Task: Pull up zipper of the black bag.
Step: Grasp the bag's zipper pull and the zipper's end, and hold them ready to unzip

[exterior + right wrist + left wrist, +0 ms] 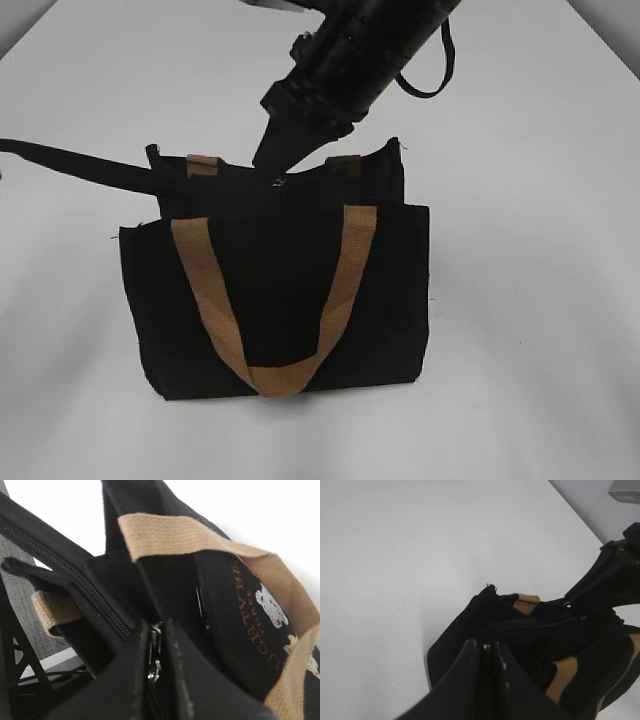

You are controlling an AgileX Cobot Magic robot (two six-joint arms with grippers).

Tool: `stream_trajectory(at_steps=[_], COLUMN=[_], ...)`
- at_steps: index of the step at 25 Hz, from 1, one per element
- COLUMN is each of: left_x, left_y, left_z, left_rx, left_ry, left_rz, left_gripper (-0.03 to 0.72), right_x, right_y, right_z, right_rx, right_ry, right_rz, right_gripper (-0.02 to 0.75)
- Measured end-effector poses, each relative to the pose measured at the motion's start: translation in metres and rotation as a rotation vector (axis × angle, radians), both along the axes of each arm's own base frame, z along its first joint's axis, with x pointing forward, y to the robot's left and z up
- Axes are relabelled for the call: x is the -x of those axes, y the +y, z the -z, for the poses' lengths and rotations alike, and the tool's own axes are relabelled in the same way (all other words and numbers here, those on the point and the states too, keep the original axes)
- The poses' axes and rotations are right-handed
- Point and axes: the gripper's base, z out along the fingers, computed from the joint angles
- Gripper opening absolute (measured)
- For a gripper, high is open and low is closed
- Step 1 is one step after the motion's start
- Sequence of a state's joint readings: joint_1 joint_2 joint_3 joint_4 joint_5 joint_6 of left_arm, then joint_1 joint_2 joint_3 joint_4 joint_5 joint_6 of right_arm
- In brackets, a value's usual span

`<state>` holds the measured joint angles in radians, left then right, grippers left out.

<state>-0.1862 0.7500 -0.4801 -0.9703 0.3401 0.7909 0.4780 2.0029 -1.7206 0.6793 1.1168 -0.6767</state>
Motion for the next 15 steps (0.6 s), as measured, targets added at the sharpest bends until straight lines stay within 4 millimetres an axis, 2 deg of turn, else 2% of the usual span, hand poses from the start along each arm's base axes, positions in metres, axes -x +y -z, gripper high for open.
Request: stream_trajectory(at_steps=[2,9,12,15], left_x=[0.0,-0.001,-0.001,-0.004], left_y=[0.0,0.001,0.001,0.001], left_z=[0.0,0.0,0.0,0.002], left_rx=[0.0,-0.006,-0.008,-0.012], left_ry=[0.0,-0.008,-0.011,0.004], left_rz=[0.001,-0.008,-0.013,-0.017], left_gripper=[0.024,0.024,0.024,0.024], right_x=[0.002,0.017,0.013,0.004], right_y=[-0.001,-0.021,-0.04,-0.07], right_z=[-0.004,-0.036,-0.044,-0.048], right_rx=[-0.004,0.095,0.137,0.198], right_ry=[-0.011,-0.075,-0.083,-0.075], right_rz=[-0.01,-0.04,0.021,0.139], right_gripper=[0.024,0.01,0.003,0.002])
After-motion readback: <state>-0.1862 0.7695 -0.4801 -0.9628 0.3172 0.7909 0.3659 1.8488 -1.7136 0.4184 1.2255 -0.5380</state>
